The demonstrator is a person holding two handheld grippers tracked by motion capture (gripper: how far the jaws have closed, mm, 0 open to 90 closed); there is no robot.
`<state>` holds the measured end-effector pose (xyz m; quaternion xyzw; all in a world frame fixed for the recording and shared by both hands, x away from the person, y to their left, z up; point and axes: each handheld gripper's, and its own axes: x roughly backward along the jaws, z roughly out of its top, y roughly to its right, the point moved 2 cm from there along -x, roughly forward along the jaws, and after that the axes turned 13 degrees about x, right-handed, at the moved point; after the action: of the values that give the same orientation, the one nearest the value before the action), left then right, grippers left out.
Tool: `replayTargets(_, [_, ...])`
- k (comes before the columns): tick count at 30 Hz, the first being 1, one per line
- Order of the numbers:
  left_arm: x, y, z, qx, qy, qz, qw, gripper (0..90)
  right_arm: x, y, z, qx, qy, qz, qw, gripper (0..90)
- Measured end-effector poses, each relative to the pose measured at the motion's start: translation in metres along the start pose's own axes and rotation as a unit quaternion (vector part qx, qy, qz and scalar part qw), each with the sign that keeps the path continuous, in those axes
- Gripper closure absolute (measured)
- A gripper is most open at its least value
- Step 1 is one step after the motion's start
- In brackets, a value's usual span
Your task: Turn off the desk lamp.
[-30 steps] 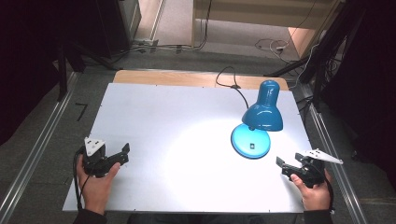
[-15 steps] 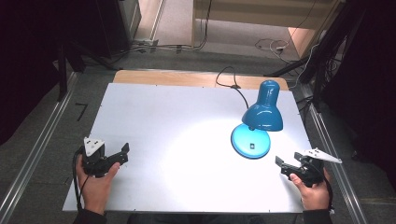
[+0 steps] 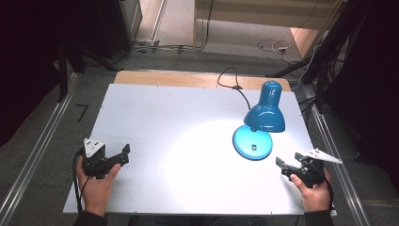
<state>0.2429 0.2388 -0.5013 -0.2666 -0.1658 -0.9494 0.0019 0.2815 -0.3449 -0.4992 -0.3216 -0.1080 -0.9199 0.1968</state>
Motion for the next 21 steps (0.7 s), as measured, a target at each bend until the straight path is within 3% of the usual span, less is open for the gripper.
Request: replayTargets(21, [-0.0017, 0.0011, -0.0008, 0.0, -0.005, -0.004, 1.0, 13.7, -0.0044, -0.0065, 0.0069, 0.005, 0.004, 0.004, 1.0, 15.0])
